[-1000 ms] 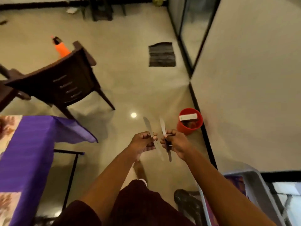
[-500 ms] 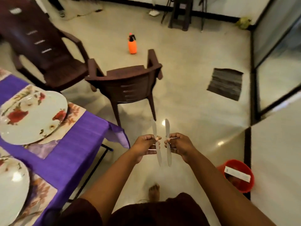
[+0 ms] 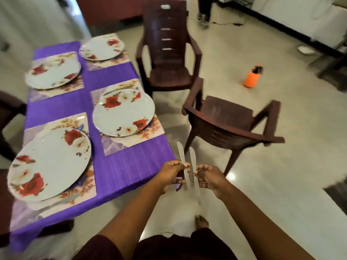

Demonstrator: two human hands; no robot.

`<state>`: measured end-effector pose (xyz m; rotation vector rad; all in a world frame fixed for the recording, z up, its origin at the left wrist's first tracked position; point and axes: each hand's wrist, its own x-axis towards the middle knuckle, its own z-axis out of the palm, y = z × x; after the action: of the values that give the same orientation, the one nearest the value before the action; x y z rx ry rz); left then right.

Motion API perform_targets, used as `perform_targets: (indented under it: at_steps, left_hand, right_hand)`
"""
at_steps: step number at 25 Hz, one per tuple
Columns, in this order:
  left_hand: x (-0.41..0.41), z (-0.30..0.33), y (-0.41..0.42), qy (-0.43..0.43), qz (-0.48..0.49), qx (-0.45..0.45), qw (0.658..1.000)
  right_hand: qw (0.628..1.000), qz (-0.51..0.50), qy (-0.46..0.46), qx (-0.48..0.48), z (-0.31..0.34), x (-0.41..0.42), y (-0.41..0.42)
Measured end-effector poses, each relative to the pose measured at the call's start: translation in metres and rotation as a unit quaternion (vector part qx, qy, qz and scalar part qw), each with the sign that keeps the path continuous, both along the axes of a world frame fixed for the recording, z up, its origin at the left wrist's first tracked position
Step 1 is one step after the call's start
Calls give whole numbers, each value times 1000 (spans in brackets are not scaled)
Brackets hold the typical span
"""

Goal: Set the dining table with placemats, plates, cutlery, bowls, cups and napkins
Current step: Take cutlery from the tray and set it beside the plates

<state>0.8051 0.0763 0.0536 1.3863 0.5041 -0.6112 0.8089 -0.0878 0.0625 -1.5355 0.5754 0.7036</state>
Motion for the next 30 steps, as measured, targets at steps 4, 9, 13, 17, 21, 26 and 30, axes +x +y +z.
perform_targets:
  at_steps: [4, 9, 13, 17, 21, 26, 30]
  left_hand:
    - [11, 10, 20, 0, 127, 11, 992]
    - [0, 12, 31, 12, 284, -2, 959]
    - [-11, 10, 35, 12, 380, 0, 925]
    - [-32, 9, 49, 25, 431, 21, 902]
    - [-67, 8, 84, 20, 482, 36, 875]
    - [-118, 5, 149, 11, 499, 62, 864]
    - [-169, 12, 226, 1, 499, 77, 863]
  right_hand:
    - [992, 124, -14, -2, 8, 57, 27]
    - [976, 218, -17, 9, 12, 95, 61]
    - [960, 278, -22, 5, 6, 105, 84]
    - [943, 333, -20, -10, 0, 97, 115]
    - [926, 377, -8, -15, -3, 70, 162]
    - [921, 389, 8, 8, 1, 21, 228]
    - [925, 380, -4, 9, 5, -30, 307]
